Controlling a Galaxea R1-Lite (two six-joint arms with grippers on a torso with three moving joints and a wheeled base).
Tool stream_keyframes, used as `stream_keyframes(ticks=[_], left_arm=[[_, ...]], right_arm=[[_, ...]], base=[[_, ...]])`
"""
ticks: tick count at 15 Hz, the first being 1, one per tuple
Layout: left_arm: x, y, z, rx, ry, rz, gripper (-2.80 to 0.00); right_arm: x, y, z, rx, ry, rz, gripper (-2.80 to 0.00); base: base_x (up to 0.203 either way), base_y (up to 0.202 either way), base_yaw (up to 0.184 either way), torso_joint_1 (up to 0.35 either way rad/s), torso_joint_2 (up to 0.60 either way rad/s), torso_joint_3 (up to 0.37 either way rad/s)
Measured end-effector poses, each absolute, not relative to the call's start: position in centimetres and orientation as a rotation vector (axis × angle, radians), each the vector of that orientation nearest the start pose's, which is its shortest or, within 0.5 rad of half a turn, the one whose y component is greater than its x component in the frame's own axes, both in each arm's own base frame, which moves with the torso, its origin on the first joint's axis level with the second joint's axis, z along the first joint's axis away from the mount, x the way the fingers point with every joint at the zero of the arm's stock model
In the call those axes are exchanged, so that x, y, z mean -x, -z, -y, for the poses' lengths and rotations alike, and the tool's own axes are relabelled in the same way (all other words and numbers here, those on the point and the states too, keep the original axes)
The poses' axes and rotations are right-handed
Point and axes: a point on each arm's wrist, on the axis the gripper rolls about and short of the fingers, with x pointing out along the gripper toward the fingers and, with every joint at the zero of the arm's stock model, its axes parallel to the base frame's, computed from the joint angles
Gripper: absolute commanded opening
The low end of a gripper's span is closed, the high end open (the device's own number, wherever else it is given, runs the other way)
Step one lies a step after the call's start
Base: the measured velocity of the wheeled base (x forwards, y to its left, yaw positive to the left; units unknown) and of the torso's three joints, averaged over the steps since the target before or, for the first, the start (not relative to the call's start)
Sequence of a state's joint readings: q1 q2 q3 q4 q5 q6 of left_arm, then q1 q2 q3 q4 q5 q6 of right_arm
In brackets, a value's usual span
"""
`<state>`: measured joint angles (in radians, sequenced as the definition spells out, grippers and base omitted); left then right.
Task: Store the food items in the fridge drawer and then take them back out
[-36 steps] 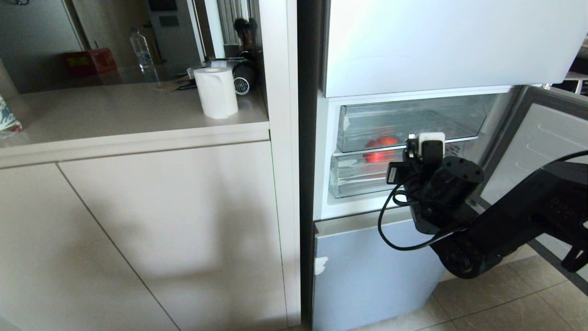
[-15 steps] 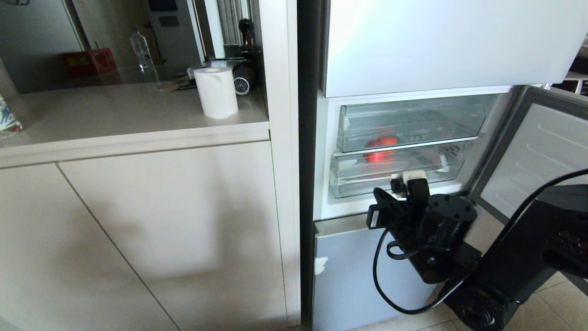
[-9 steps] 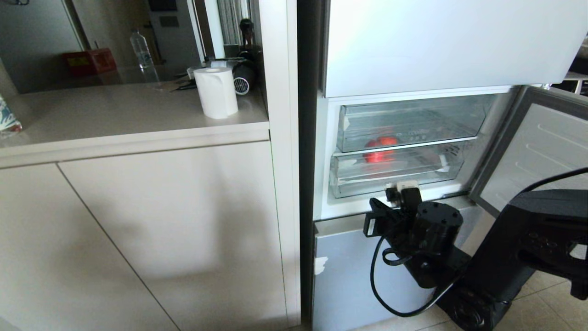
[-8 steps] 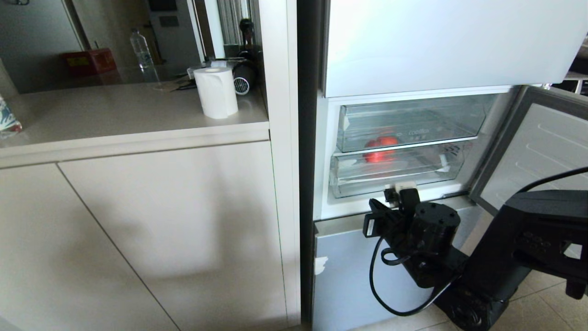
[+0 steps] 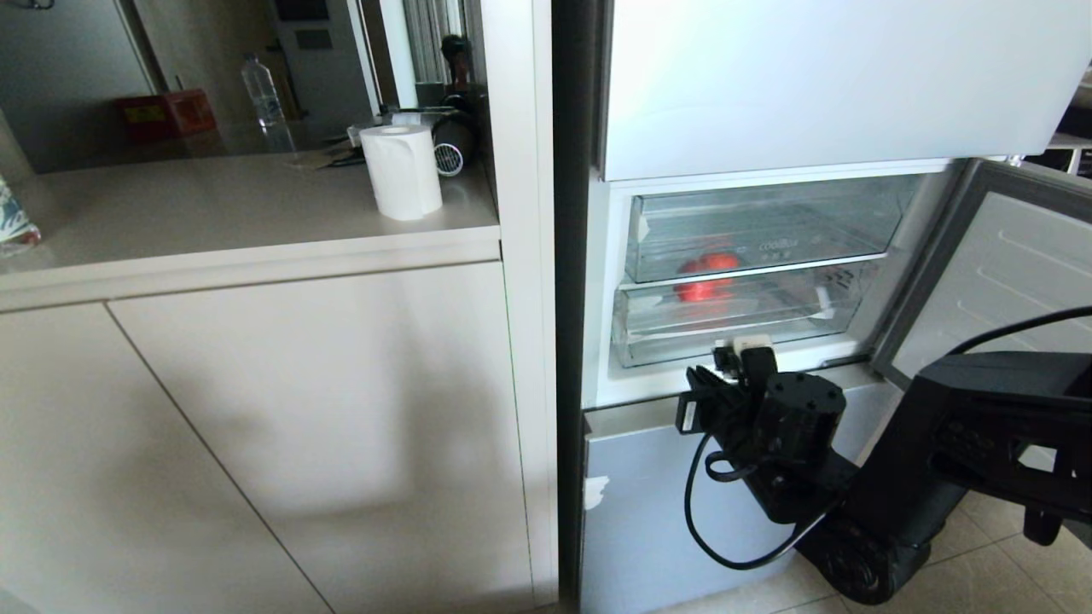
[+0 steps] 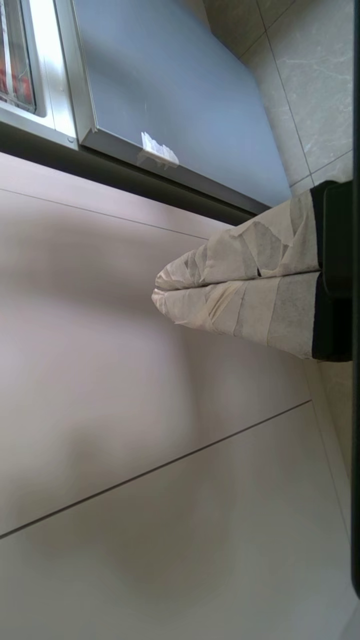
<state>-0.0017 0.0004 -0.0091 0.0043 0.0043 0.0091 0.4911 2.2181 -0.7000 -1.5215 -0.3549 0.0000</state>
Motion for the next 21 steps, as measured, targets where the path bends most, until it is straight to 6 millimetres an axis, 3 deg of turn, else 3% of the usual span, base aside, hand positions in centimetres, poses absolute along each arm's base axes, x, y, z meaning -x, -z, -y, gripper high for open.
stream_keyframes(ticks=[5,11,21], left_arm=[[2.3,-7.8,0.0,-0.009,-0.002,0.004,-2.80],[2.3,-7.8,0.0,-0.009,-0.003,0.004,-2.80],[2.3,-7.8,0.0,-0.009,-0.003,0.004,-2.80]], right_arm=[[-33.2,-6.7,-17.1,0.051,-0.145,0.015,0.00],[-33.6,-7.5,-17.6,-0.021,-0.231,0.047,0.00],[-37.4,-6.4,-17.2,-0.019,-0.179,0.076,0.00]], base=[[0.000,0.000,0.000,0.000,0.00,0.000],[0.000,0.000,0.000,0.000,0.00,0.000],[0.000,0.000,0.000,0.000,0.00,0.000]])
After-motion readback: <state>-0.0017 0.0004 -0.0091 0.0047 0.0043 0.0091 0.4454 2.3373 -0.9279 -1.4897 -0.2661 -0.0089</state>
